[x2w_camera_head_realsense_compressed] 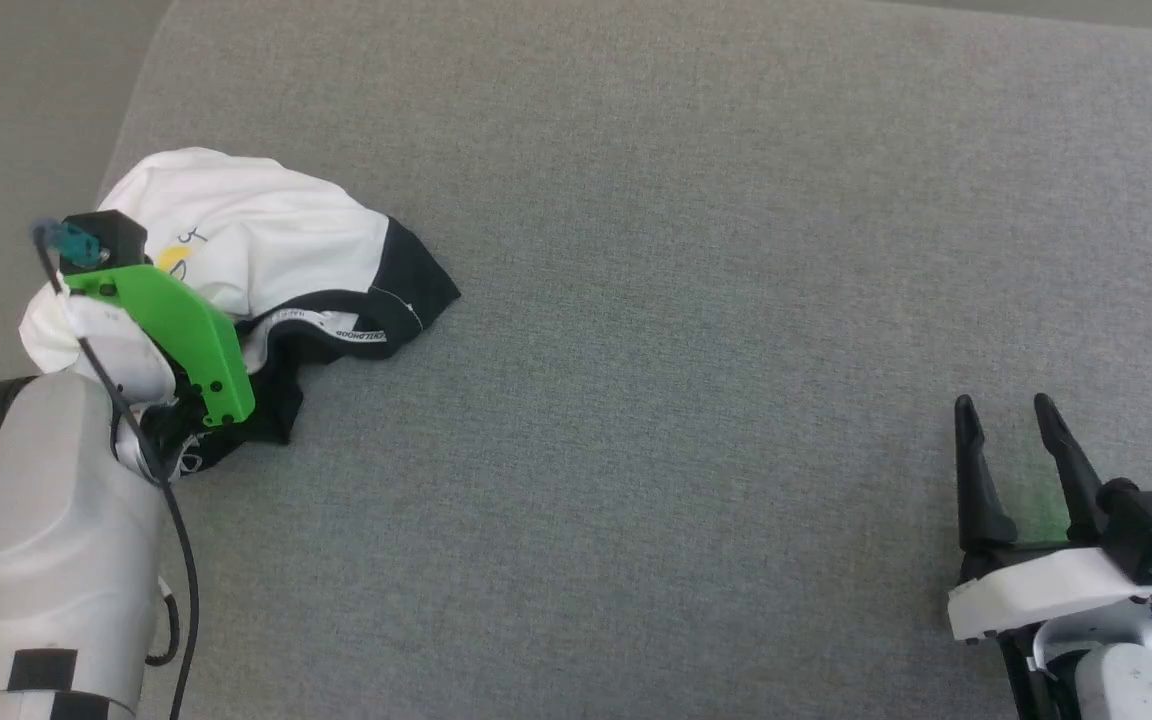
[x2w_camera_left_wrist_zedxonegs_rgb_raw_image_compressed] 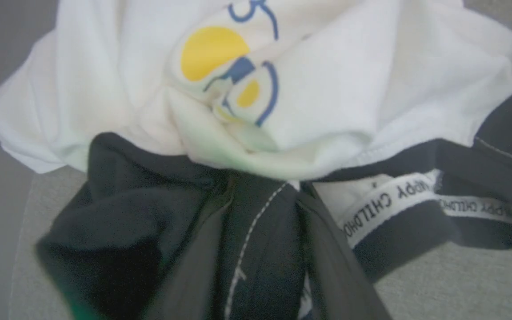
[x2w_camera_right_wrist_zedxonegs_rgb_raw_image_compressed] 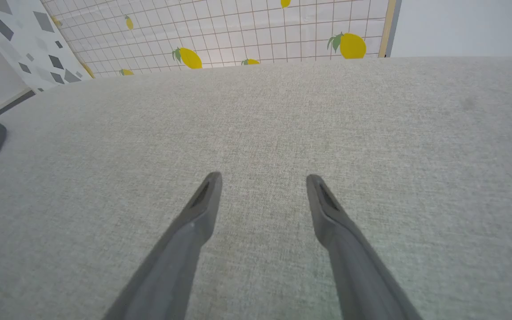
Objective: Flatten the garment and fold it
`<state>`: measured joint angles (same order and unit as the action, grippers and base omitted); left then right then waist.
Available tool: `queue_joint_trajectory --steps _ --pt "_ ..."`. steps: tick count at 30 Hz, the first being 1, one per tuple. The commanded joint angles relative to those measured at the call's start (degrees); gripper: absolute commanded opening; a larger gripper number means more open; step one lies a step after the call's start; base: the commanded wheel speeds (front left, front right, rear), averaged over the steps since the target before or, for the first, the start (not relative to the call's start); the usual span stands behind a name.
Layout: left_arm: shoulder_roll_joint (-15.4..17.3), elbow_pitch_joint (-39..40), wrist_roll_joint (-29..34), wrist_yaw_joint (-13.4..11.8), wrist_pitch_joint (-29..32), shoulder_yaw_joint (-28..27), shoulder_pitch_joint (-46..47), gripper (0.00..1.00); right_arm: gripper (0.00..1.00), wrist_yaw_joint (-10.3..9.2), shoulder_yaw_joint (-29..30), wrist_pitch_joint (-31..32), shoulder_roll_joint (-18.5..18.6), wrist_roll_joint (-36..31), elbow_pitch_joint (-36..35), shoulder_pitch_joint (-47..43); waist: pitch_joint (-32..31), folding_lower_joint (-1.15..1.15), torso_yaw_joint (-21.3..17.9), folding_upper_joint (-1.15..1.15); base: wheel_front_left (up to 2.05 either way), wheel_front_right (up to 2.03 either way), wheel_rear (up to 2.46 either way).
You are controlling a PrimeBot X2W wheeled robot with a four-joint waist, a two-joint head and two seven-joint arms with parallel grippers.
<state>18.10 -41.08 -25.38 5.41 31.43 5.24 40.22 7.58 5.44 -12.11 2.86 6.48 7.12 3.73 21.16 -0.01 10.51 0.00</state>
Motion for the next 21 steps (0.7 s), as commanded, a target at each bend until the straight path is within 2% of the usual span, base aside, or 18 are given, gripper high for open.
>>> queue_joint_trajectory --steps 1,5,9,16,19,21 --pt "-1.04 -1.00 0.77 -0.17 -2.36 0.41 -2.06 0.00 1.00 -0.09 -0.36 -0.43 0.01 -0.07 0.23 1.13 -1.07 0.01 0.51 0.00 0.00 0.00 0.00" --pt "-0.69 0.94 1.19 0.36 -10.34 0.16 0.79 0.00 1.00 -0.09 -0.92 -0.96 0.01 0.79 1.76 1.44 -3.82 0.01 1.23 0.00 0.00 0.00 0.00" --pt "-0.28 4.59 1.30 1.22 -15.72 0.98 5.73 0.00 1.00 -0.09 -1.34 -1.67 0.01 2.33 3.90 1.70 -7.48 0.01 0.55 0.00 0.00 0.00 0.00" --pt "-0.82 13.77 -0.70 2.00 -17.68 6.16 13.92 0.00 1.00 -0.09 0.72 -2.69 0.01 4.79 7.53 2.13 -13.12 0.01 -3.59 0.00 0.00 0.00 0.00" --pt "-1.72 18.21 -4.57 2.04 -16.81 10.18 17.21 0.00 1.00 -0.09 1.85 -2.83 0.01 5.12 8.82 2.02 -14.94 0.01 -6.37 0.00 0.00 0.00 0.00" --pt "-3.64 21.99 -8.57 2.06 -16.95 12.95 19.48 0.00 1.00 -0.09 3.06 -2.86 0.01 5.26 8.68 2.10 -15.87 0.01 -9.06 0.00 0.00 0.00 0.00"
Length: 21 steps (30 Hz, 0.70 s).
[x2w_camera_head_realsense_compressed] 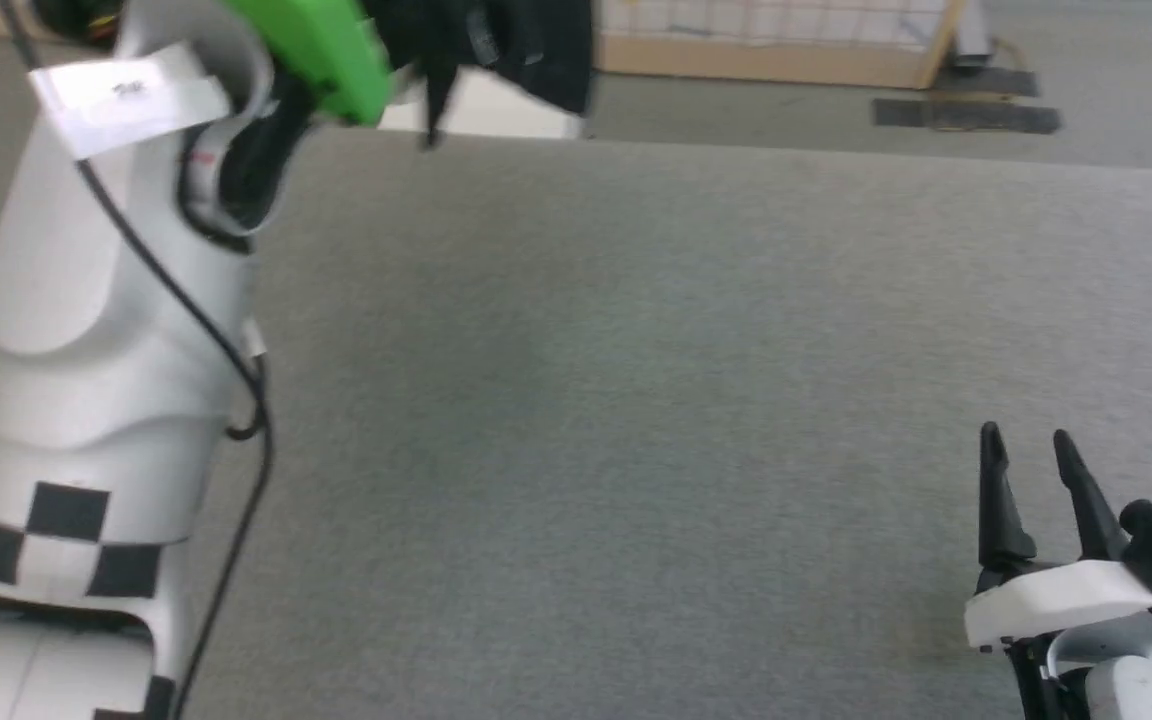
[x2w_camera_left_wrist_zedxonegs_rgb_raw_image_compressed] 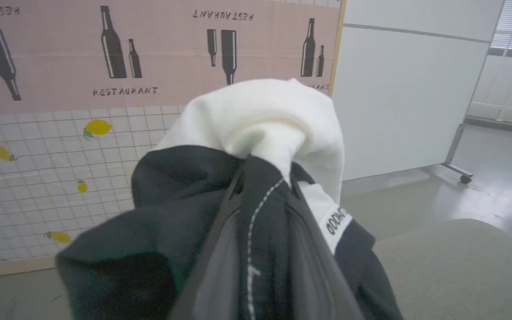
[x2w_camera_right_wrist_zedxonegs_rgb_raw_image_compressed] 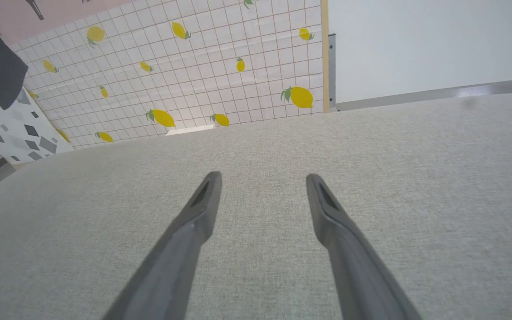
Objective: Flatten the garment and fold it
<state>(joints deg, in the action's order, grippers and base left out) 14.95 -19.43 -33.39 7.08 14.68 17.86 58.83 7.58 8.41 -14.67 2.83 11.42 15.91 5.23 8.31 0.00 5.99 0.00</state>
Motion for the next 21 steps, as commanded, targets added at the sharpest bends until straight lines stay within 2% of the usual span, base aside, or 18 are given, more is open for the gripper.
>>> queue_joint_trajectory --steps 1,6,13,17,21 --pt "-0.85 1.03 -1.26 0.39 -0.13 1.15 1.14 0.00 1.00 -0.09 0.18 -0.30 0.05 0.30 -0.20 0.65 -3.13 0.00 -5.48 0.00 0.00 0.00 0.00" --pt "-3.37 1.28 -3.49 0.40 -1.00 5.50 -1.05 0.00 1.00 -0.09 1.22 -0.31 0.05 -0.17 -0.61 0.57 -3.28 0.00 -9.26 0.00 0.00 0.00 0.00" --pt "-5.56 -5.81 -4.26 0.40 -1.11 15.22 -12.90 0.00 1.00 -0.09 2.48 -0.32 0.05 -0.54 -0.75 -0.77 -2.85 0.00 -11.79 0.00 0.00 0.00 0.00" --pt "-5.88 -12.06 -5.31 0.37 2.12 19.05 -20.62 0.00 1.00 -0.09 2.42 -0.32 0.05 -0.26 -0.83 -1.36 -2.85 0.00 -12.25 0.00 0.00 0.00 0.00" --pt "-6.65 -17.42 -7.33 -0.83 10.40 21.86 -26.26 0.00 1.00 -0.09 2.85 -0.32 0.05 -0.08 -0.68 -2.16 -2.92 0.00 -11.25 0.00 0.00 0.00 0.00"
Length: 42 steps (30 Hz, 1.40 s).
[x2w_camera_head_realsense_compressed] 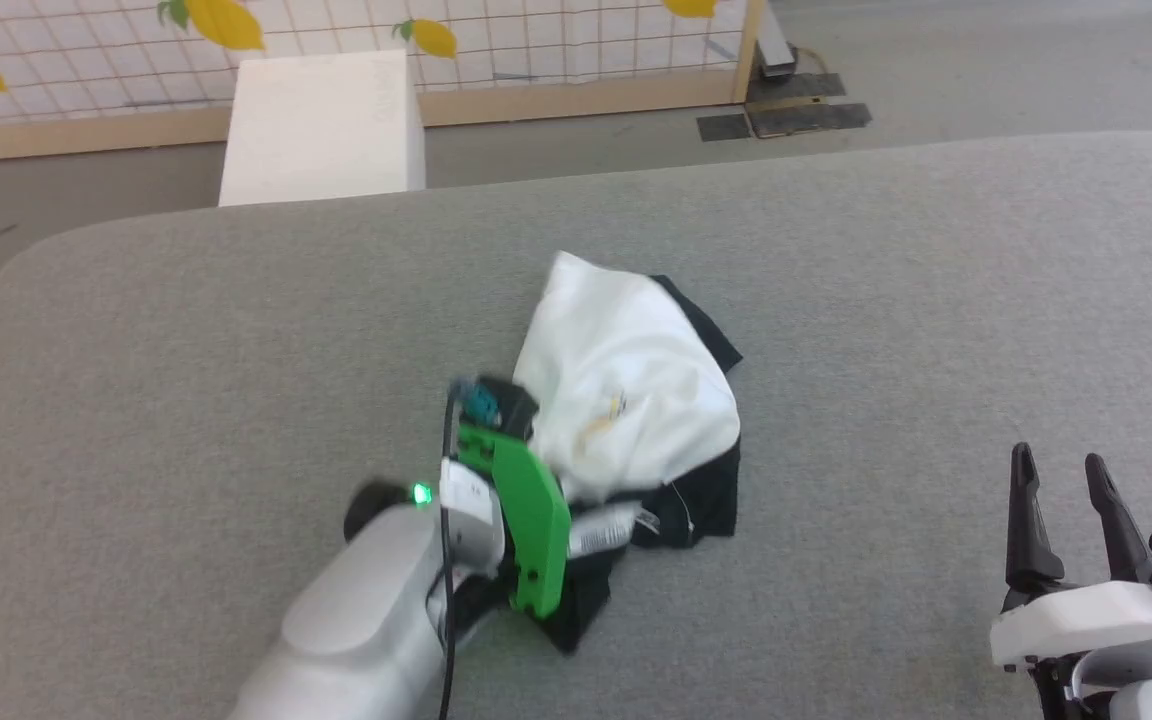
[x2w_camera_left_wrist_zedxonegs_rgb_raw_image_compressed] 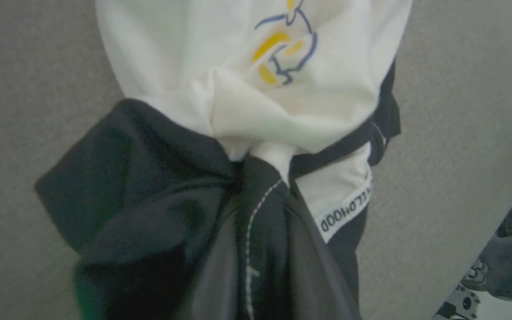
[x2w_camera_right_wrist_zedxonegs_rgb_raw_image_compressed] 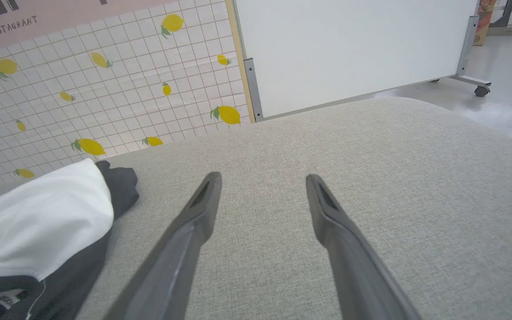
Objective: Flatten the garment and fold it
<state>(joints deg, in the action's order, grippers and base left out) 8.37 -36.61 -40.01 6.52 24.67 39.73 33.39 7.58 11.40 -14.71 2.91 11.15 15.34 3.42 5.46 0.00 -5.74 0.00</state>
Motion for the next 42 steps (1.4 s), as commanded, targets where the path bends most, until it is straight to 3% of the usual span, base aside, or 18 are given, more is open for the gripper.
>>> queue_joint_trajectory --steps 1,2,3,8,12,17,22,26,28,33,42 --pt "-0.35 -0.76 -1.58 -0.86 2.03 -0.06 -1.67 0.09 1.00 -0.09 -0.15 -0.29 -0.03 0.30 -0.10 -0.47 -0.15 0.00 0.88 0.00 0.00 0.00 0.00" --pt "-0.42 -0.88 -2.05 -1.17 3.14 -0.01 -2.16 0.33 1.00 -0.09 -0.17 -0.29 -0.03 0.38 -0.09 -0.53 -0.27 0.00 1.18 0.00 0.00 0.00 0.00" --pt "-0.68 -0.49 -3.11 -1.47 3.69 -0.60 -2.65 1.00 1.00 -0.09 -0.14 -0.29 -0.03 0.45 -0.09 -0.62 -0.49 0.00 1.67 0.00 0.00 0.00 0.00" --pt "-0.54 4.77 -7.77 -2.69 2.44 -5.46 -3.37 1.00 1.00 -0.09 -0.28 -0.29 -0.03 0.29 0.02 -0.95 -2.02 0.00 3.75 0.00 0.00 0.00 0.00" --pt "-0.32 11.47 -14.48 -3.31 0.08 -12.62 -4.57 1.00 1.00 -0.09 -0.69 -0.29 -0.03 0.33 -0.27 -1.14 -3.52 0.00 5.15 0.00 0.00 0.00 0.00" --pt "2.11 19.38 -18.00 -4.49 -7.05 -21.20 -6.97 1.00 1.00 -0.09 -1.36 -0.29 -0.03 0.97 -0.48 -1.14 -5.09 0.00 6.28 0.00 0.00 0.00 0.00" --pt "7.22 23.73 -8.86 -7.38 -21.82 -25.51 -11.95 1.00 1.00 -0.09 -2.16 -0.29 -0.03 1.33 0.04 -0.70 -5.93 0.00 6.85 0.00 0.00 0.00 0.00" --pt "8.98 24.75 -0.81 -9.92 -34.36 -26.22 -18.26 1.00 1.00 -0.09 -2.37 -0.29 -0.03 1.48 0.38 -0.40 -5.91 0.00 7.16 0.00 0.00 0.00 0.00" --pt "9.08 25.25 1.93 -11.23 -37.73 -26.69 -21.35 1.00 1.00 -0.09 -2.53 -0.29 -0.03 1.53 0.84 -0.39 -5.75 0.00 7.28 0.00 0.00 0.00 0.00" --pt "7.63 29.13 8.37 -12.95 -39.59 -28.70 -27.61 1.00 1.00 -0.09 -2.83 -0.20 -0.03 1.67 2.49 0.25 -4.75 0.00 7.57 0.00 0.00 0.00 0.00" --pt "0.80 38.50 18.16 -9.42 -39.65 -35.88 -34.37 1.00 1.00 -0.09 -4.02 11.29 -0.03 -2.21 5.60 11.40 -0.38 0.00 8.62 0.00 0.00 0.00 0.00"
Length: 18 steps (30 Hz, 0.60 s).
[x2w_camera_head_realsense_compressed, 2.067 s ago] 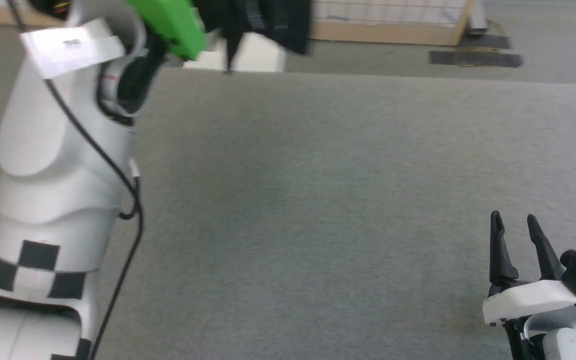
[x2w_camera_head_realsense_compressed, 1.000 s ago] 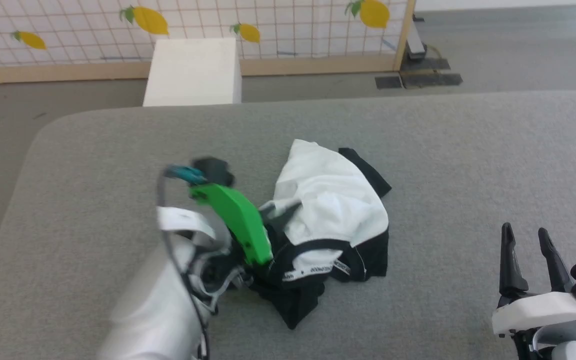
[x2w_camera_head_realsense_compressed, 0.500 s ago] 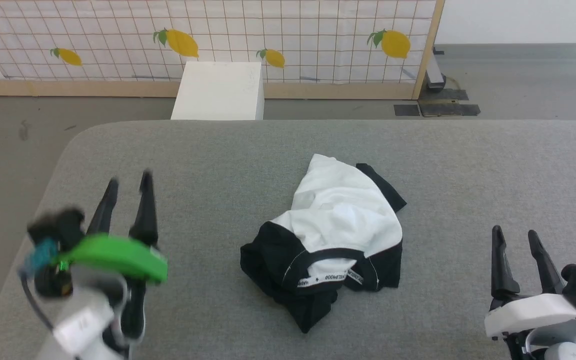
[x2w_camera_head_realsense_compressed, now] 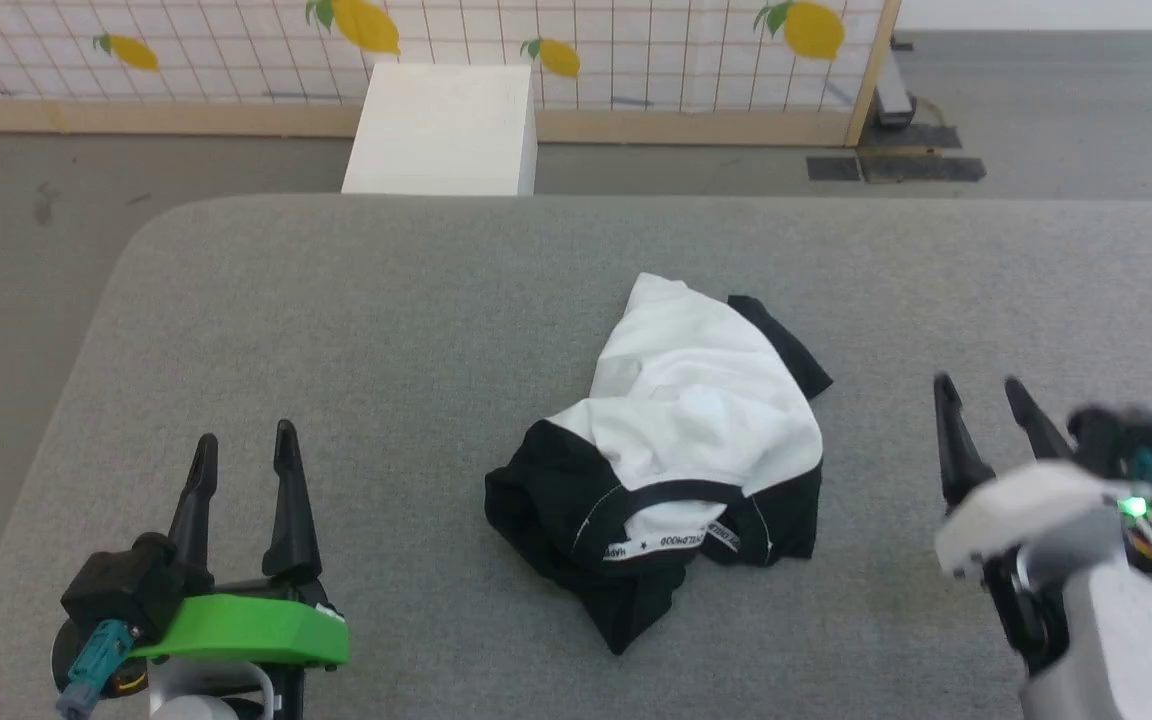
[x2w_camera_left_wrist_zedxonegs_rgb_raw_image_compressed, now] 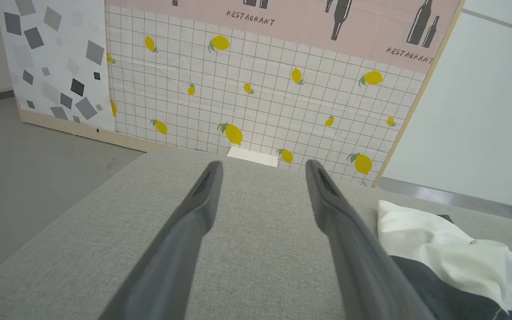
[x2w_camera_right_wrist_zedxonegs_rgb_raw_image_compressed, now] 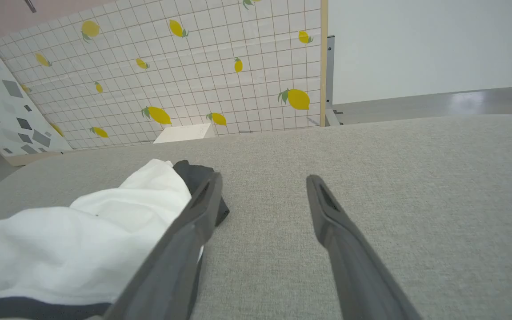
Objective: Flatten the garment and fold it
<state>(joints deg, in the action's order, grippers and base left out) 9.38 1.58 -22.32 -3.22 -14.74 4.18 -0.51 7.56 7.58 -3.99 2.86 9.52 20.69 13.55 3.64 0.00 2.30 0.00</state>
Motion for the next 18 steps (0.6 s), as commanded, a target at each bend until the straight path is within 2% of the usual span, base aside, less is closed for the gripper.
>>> queue_joint_trajectory --steps 1,10,14,18 --pt "-0.66 0.42 1.11 0.87 -0.25 -0.70 -0.60 1.00 1.00 -0.08 -0.38 2.63 0.01 -1.20 0.77 2.87 1.97 0.00 0.80 0.00 0.00 0.00 0.00" --pt "-4.75 1.40 5.48 5.58 -0.25 -2.53 2.55 1.00 1.00 -0.08 -4.67 31.14 0.45 -12.41 9.35 19.88 8.02 0.00 4.85 0.00 0.00 0.00 0.00" --pt "-5.67 1.10 6.29 7.19 -0.25 -2.35 4.70 1.00 1.00 -0.08 -6.46 38.64 2.40 -16.49 12.85 24.43 10.63 0.00 7.32 0.00 0.00 0.00 0.00" --pt "-6.17 0.63 6.59 8.08 -0.26 -1.95 5.88 1.00 1.00 -0.08 -7.98 41.83 3.59 -17.97 15.64 26.26 12.80 0.00 9.22 0.00 0.00 0.00 0.00"
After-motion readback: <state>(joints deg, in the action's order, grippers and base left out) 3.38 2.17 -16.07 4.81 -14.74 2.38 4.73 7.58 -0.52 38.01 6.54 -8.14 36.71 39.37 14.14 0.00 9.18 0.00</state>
